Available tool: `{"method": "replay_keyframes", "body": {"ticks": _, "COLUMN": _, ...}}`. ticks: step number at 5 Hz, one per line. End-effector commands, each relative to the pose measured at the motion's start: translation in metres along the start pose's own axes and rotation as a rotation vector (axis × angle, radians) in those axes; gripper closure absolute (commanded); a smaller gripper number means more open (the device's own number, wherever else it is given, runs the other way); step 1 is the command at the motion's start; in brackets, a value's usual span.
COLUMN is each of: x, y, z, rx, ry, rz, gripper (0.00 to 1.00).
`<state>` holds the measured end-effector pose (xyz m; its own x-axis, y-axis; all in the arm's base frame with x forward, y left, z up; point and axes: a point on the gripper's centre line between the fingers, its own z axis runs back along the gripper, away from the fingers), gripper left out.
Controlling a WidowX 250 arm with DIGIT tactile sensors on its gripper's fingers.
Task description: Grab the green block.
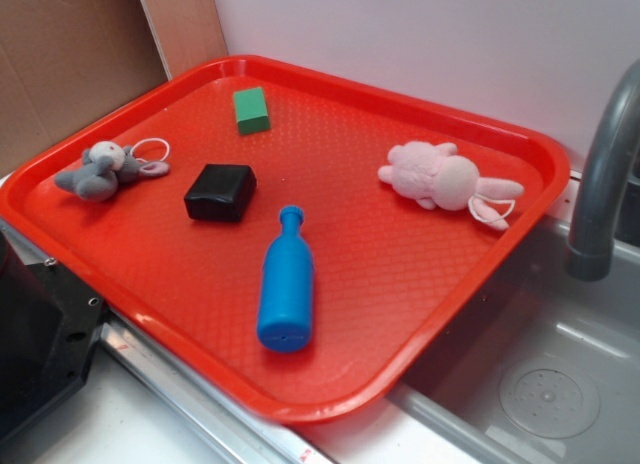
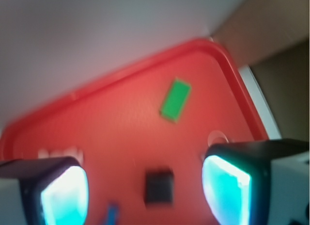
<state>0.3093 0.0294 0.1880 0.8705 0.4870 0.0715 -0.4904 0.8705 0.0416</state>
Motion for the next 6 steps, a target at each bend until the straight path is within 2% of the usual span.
{"method": "replay_keyframes", "body": {"ticks": 1, "x": 0.048, "y": 0.041, "z": -0.038, "rx": 0.0, "ry": -0.012, "rz": 0.172, "gripper": 0.0}}
{"method": "replay_keyframes", "body": {"ticks": 2, "x": 0.039, "y": 0.056, "z": -0.066, "rx": 0.017, "ry": 0.041, "rz": 0.245, "gripper": 0.0}}
{"method": "replay_keyframes", "body": {"ticks": 3, "x": 0.03, "y": 0.067, "z": -0.089, "rx": -0.019, "ry": 0.067, "rz": 0.298, "gripper": 0.0}}
{"method": "replay_keyframes", "body": {"ticks": 4, "x": 0.028, "y": 0.077, "z": -0.115, "rx": -0.002, "ry": 0.062, "rz": 0.275, "gripper": 0.0}}
{"method": "replay_keyframes", "body": {"ticks": 6, "x": 0.036, "y": 0.06, "z": -0.143, "rx": -0.08, "ry": 0.087, "rz": 0.151, "gripper": 0.0}}
